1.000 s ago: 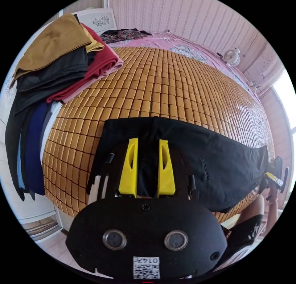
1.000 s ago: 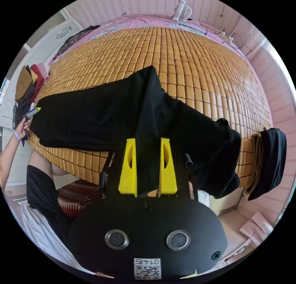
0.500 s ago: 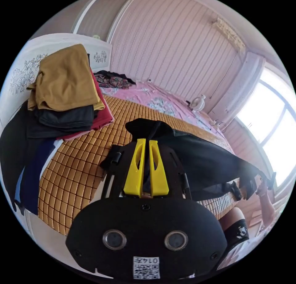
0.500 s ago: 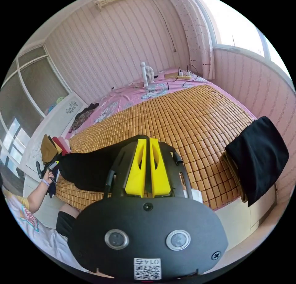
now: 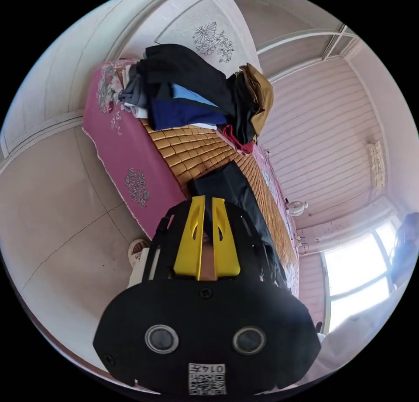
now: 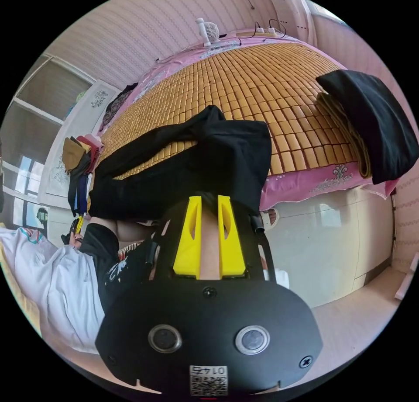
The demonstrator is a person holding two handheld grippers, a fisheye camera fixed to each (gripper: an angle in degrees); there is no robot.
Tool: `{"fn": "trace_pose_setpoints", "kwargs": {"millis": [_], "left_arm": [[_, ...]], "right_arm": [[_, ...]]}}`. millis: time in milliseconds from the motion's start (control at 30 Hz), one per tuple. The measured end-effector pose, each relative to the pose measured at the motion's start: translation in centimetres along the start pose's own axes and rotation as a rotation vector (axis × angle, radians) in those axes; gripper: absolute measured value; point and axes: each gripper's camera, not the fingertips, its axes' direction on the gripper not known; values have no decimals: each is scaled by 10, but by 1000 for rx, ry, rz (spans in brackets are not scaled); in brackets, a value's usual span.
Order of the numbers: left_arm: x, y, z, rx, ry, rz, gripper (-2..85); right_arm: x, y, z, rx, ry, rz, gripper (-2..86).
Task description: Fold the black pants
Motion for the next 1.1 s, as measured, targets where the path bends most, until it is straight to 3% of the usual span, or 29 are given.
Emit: {"fn": "trace_pose_setpoints", "kwargs": {"millis": [200, 367, 600, 767, 900, 1000, 1100], "left_arm": [[57, -44, 23, -49, -73, 259, -7], [114, -69, 113, -211, -92, 469, -10], [147, -76, 214, -340, -286, 494, -10], [178, -79, 236, -352, -449, 658, -10], [193, -82, 247, -392, -492, 718, -10], [199, -88, 252, -366, -600, 696, -10], [195, -96, 252, -355, -553, 657, -10]], "right_arm": [[-28, -43, -24, 97, 115, -81, 61], [-5, -49, -46, 177, 31, 32, 59], [8, -69, -47, 220, 147, 166, 82], [-25, -138, 6, 88, 211, 30, 110], [-41, -196, 74, -162, 338, -27, 90], [-53, -224, 63, -145, 303, -100, 13], [-79, -241, 16, 8, 290, -236, 0]]}}
